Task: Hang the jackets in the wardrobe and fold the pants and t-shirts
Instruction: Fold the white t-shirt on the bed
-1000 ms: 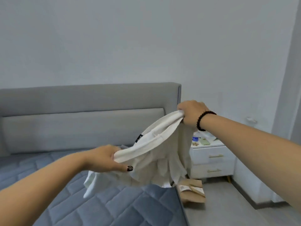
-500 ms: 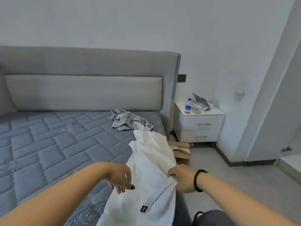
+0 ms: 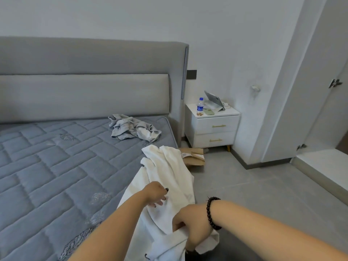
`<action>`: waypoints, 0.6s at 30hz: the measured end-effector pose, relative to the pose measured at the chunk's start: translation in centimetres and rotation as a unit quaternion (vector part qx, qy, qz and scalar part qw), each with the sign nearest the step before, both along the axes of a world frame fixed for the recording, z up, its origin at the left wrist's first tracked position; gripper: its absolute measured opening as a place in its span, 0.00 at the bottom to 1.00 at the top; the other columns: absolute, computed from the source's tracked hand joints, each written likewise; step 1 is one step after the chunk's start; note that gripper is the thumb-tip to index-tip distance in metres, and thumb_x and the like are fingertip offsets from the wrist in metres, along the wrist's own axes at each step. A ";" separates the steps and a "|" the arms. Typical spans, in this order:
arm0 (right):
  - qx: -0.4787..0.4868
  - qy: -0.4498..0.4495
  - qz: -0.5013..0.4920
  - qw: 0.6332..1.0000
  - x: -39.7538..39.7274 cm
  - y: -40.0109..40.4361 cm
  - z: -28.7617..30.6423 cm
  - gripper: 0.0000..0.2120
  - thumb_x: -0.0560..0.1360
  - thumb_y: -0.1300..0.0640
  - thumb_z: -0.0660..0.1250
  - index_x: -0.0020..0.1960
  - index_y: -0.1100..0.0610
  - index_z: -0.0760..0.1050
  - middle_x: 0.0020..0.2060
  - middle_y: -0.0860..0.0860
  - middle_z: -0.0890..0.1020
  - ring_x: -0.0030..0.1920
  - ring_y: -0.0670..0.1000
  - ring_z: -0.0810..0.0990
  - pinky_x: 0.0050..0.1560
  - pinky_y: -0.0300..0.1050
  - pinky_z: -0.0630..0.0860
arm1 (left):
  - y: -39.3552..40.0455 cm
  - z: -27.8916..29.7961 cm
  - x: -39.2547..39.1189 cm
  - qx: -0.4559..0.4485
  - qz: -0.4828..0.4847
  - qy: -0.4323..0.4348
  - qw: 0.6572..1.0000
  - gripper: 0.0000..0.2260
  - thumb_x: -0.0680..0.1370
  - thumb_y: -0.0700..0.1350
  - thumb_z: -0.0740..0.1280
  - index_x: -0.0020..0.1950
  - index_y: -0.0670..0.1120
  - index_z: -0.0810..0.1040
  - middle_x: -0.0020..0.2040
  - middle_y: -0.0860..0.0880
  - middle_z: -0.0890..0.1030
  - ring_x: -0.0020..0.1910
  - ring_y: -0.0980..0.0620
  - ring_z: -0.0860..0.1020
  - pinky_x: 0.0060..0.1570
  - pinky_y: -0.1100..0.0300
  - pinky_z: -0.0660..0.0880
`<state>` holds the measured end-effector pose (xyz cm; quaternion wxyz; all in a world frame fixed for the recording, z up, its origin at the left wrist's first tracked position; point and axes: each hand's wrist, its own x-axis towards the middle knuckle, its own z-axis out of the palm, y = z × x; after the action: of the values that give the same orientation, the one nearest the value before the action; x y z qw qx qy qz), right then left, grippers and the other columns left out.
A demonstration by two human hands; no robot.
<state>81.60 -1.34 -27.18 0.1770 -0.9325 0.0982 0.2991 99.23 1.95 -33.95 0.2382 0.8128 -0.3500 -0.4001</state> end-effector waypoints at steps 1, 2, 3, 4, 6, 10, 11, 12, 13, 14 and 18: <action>0.030 -0.005 -0.029 0.999 -0.2 -0.8 -0.3 0.20 0.72 0.54 0.71 0.62 0.56 0.74 0.57 0.53 0.78 0.49 0.48 0.73 0.55 0.45 0.75 | -0.7 -0.3 0.0 -0.012 0.004 -0.001 1.000 0.12 0.82 0.48 0.57 0.59 0.42 0.73 0.51 0.48 0.80 0.42 0.53 0.80 0.38 0.62 0.74; 0.056 -0.015 -0.059 0.997 -0.3 -1.8 -0.7 0.19 0.72 0.54 0.71 0.61 0.56 0.75 0.57 0.52 0.79 0.48 0.47 0.74 0.53 0.43 0.74 | -1.4 -0.8 0.2 -0.024 0.011 -0.002 1.000 0.09 0.82 0.46 0.58 0.56 0.42 0.73 0.50 0.48 0.81 0.41 0.53 0.80 0.37 0.62 0.74; 0.074 -0.032 -0.092 0.993 -0.3 -2.8 -1.2 0.17 0.73 0.54 0.71 0.61 0.56 0.75 0.55 0.52 0.80 0.47 0.47 0.74 0.51 0.41 0.74 | -2.2 -1.3 0.5 -0.035 0.019 -0.002 0.999 0.07 0.81 0.43 0.58 0.53 0.42 0.74 0.48 0.47 0.81 0.39 0.53 0.80 0.36 0.63 0.74; 0.080 -0.055 -0.131 0.987 -0.1 -4.1 -1.9 0.16 0.73 0.54 0.70 0.60 0.55 0.76 0.54 0.52 0.80 0.47 0.47 0.75 0.50 0.39 0.73 | -2.9 -2.0 0.9 -0.045 0.030 0.001 0.999 0.06 0.80 0.39 0.57 0.50 0.41 0.74 0.45 0.47 0.82 0.37 0.53 0.80 0.35 0.64 0.74; 0.087 -0.112 -0.216 0.966 0.4 -7.1 -3.5 0.12 0.74 0.55 0.68 0.57 0.54 0.77 0.48 0.48 0.78 0.48 0.47 0.75 0.48 0.36 0.72 | -4.5 -3.6 1.8 -0.067 0.054 0.011 0.996 0.09 0.76 0.35 0.56 0.47 0.40 0.76 0.41 0.47 0.83 0.37 0.51 0.79 0.42 0.60 0.78; 0.210 -0.237 -0.442 0.839 2.3 -12.2 -7.8 0.05 0.74 0.62 0.65 0.44 0.54 0.78 0.38 0.46 0.78 0.38 0.44 0.78 0.35 0.31 0.72 | -8.1 -6.4 3.3 -0.089 0.062 0.021 0.994 0.12 0.76 0.34 0.56 0.48 0.44 0.78 0.40 0.48 0.84 0.41 0.51 0.80 0.50 0.56 0.77; 0.242 -0.261 -0.498 0.791 3.0 -13.0 -8.9 0.07 0.74 0.64 0.64 0.42 0.54 0.77 0.38 0.49 0.80 0.36 0.46 0.79 0.32 0.32 0.72 | -9.0 -6.9 3.6 -0.094 0.059 0.016 0.994 0.13 0.75 0.33 0.56 0.47 0.44 0.78 0.40 0.49 0.84 0.41 0.50 0.79 0.49 0.57 0.77; 0.252 -0.280 -0.543 0.751 3.8 -13.9 -10.2 0.08 0.74 0.64 0.63 0.41 0.55 0.77 0.39 0.51 0.80 0.36 0.47 0.80 0.30 0.33 0.71 | -10.1 -7.3 4.0 -0.098 0.055 0.007 0.994 0.13 0.75 0.33 0.55 0.46 0.45 0.78 0.41 0.49 0.83 0.43 0.50 0.79 0.49 0.58 0.76; 0.238 -0.291 -0.569 0.731 4.7 -14.6 -11.7 0.09 0.74 0.65 0.61 0.41 0.55 0.76 0.40 0.51 0.80 0.37 0.48 0.79 0.31 0.33 0.72 | -11.2 -7.5 4.4 -0.098 0.047 -0.010 0.994 0.14 0.74 0.32 0.55 0.46 0.45 0.78 0.42 0.50 0.82 0.44 0.50 0.78 0.47 0.59 0.76; 0.214 -0.293 -0.581 0.729 5.5 -15.3 -13.2 0.09 0.74 0.65 0.59 0.42 0.54 0.76 0.41 0.50 0.80 0.39 0.47 0.78 0.34 0.34 0.73 | -12.5 -7.8 4.8 -0.094 0.035 -0.038 0.994 0.14 0.74 0.32 0.56 0.46 0.45 0.78 0.44 0.51 0.81 0.46 0.50 0.77 0.46 0.61 0.75; 0.151 -0.308 -0.602 0.721 8.1 -17.1 -17.9 0.10 0.74 0.65 0.58 0.48 0.51 0.71 0.48 0.48 0.76 0.46 0.46 0.74 0.43 0.34 0.70 | -18.6 -9.2 7.4 -0.093 0.000 -0.186 0.978 0.16 0.75 0.33 0.58 0.60 0.43 0.76 0.57 0.46 0.75 0.60 0.45 0.72 0.58 0.58 0.69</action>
<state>89.67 -18.39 -45.11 0.4789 -0.6785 0.5326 -0.1633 106.61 -16.62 -43.11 0.2439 0.8473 -0.4238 -0.2076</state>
